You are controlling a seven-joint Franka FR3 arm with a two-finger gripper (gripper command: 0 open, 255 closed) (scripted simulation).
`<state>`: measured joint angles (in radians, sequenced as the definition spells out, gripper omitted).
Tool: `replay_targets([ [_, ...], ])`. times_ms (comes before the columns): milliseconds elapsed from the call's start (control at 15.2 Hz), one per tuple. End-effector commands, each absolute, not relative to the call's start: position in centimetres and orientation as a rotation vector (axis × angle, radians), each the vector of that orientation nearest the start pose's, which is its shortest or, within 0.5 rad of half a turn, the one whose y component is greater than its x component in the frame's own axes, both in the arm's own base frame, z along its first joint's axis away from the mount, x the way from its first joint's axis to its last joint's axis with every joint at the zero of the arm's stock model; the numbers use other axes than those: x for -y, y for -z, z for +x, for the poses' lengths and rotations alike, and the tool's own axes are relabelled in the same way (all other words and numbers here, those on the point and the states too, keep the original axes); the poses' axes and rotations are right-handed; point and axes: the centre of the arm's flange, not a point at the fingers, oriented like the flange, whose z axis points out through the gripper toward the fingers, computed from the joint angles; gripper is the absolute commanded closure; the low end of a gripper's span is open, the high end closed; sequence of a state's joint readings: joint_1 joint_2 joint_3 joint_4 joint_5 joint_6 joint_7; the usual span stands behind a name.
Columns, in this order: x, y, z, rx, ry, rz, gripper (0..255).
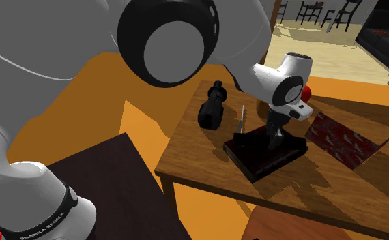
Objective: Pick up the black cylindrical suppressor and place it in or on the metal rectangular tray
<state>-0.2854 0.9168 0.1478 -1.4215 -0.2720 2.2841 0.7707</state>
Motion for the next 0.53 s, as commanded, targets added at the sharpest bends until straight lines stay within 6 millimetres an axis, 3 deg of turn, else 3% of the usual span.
replay_targets([
  [0, 12.37, -14.6, 70.79, -1.23, -0.018, -2.99, 255],
  [198, 12.37, -14.6, 70.79, -1.23, -0.018, -2.99, 255],
  [264, 12.4, -14.6, 70.8, -1.23, -0.018, -2.99, 0],
  [462, 12.39, -14.61, 70.77, -1.23, -0.018, -2.99, 0],
])
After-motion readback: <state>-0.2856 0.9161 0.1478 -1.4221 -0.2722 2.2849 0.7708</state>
